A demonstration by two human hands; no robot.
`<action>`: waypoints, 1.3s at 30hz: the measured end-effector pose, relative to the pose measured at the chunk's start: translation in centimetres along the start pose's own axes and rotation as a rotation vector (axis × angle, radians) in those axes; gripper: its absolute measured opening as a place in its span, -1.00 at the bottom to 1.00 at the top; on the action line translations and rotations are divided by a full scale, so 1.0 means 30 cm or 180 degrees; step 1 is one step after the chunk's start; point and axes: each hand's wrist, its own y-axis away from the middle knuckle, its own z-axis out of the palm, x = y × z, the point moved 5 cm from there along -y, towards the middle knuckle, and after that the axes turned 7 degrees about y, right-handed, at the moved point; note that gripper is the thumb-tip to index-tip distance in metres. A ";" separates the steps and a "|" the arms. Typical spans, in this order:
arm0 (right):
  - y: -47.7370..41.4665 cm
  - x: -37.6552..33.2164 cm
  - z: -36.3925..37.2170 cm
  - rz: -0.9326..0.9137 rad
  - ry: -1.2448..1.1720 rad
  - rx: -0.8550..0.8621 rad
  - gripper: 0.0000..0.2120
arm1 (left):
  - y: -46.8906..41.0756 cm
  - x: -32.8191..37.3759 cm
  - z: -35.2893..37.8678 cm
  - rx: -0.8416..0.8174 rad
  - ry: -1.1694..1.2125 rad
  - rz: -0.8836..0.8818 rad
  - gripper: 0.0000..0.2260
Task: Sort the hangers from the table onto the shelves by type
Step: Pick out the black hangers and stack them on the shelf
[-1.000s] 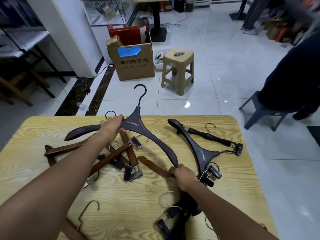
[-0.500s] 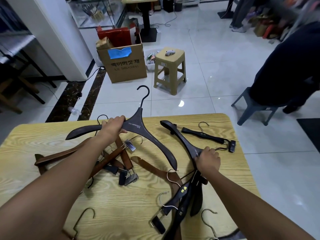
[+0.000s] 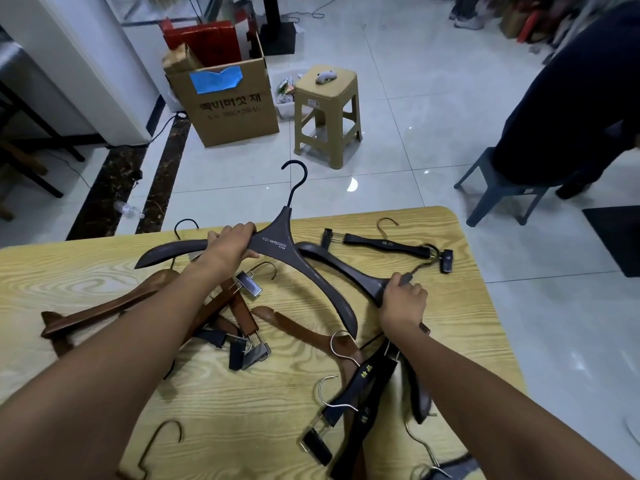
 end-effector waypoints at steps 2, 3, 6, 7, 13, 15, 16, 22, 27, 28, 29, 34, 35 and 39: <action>0.001 -0.025 -0.014 -0.0274 0.0115 0.0258 -0.46 | -0.005 -0.005 0.003 0.0029 -0.0007 0.0056 -0.71; 0.002 -0.040 -0.020 -0.0392 0.0129 0.0355 -0.44 | -0.007 -0.007 0.003 0.0051 0.0003 0.0073 -0.71; 0.017 -0.086 -0.019 -0.0708 0.0149 0.0527 -0.30 | -0.006 -0.009 -0.004 0.0095 0.0008 0.0088 -0.71; 0.021 -0.098 -0.016 -0.0783 0.0153 0.0550 -0.25 | -0.005 -0.010 -0.009 0.0103 0.0016 0.0087 -0.71; 0.011 -0.140 0.009 -0.1175 0.0023 0.0516 -0.15 | 0.016 -0.031 -0.043 0.0191 0.0055 0.0064 -0.73; 0.012 -0.139 0.010 -0.1160 -0.0016 0.0478 -0.20 | 0.024 -0.040 -0.046 0.0191 0.0022 0.0029 -0.70; 0.013 -0.135 0.009 -0.1138 -0.0035 0.0458 -0.21 | 0.027 -0.045 -0.047 0.0186 0.0017 0.0022 -0.70; 0.000 -0.031 0.017 -0.0928 -0.0061 0.0116 -0.21 | 0.039 -0.060 -0.039 0.0198 0.0012 0.0044 -0.72; -0.006 0.056 0.035 -0.0734 -0.0087 -0.0158 -0.41 | 0.035 -0.041 -0.031 0.0153 0.0098 0.0008 -0.77; -0.003 0.059 0.029 -0.0753 -0.0137 -0.0114 -0.44 | 0.035 -0.033 -0.033 0.0157 0.0115 0.0017 -0.76; 0.002 0.059 0.019 -0.0773 -0.0166 -0.0039 -0.47 | 0.036 -0.024 -0.038 0.0169 0.0112 0.0035 -0.75; 0.017 0.070 -0.033 -0.0847 -0.0147 0.0244 -0.61 | 0.036 0.010 -0.080 0.0257 -0.0037 0.0116 -0.70; 0.016 0.075 -0.039 -0.0860 -0.0130 0.0245 -0.63 | 0.034 0.015 -0.090 0.0269 -0.0073 0.0111 -0.70; 0.021 0.086 -0.046 -0.0820 -0.0002 0.0150 -0.68 | 0.026 0.026 -0.120 0.0296 -0.0108 0.0086 -0.69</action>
